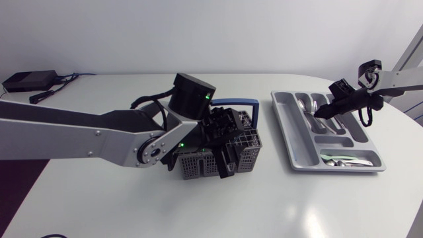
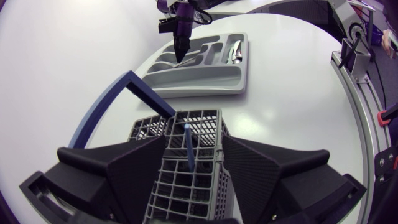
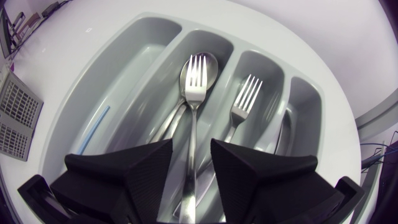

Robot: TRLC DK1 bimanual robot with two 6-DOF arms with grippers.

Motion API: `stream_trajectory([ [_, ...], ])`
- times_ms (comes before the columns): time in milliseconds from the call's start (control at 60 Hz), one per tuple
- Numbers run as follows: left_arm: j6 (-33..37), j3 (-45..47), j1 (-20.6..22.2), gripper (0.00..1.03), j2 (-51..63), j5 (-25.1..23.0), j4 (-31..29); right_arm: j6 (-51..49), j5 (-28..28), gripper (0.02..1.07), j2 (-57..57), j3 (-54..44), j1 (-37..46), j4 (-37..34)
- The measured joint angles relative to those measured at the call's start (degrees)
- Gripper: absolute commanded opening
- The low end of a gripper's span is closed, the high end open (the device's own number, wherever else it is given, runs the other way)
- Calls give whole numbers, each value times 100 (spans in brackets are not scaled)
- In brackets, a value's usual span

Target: Unload the cutlery basket into the drawer organizer.

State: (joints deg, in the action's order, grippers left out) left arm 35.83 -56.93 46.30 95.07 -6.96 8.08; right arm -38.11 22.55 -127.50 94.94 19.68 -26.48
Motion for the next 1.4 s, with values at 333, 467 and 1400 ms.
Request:
stream_trajectory([
  [333, 0, 0, 0, 64, 0, 0, 0, -101, -343, 35, -197, 74, -160, -50],
  [467, 0, 4, 0, 64, 0, 0, 0, -98, -444, 25, -258, 179, -166, -50],
  [1400, 0, 9, 0, 64, 0, 0, -2, -118, -463, 8, -227, 289, -216, -229],
])
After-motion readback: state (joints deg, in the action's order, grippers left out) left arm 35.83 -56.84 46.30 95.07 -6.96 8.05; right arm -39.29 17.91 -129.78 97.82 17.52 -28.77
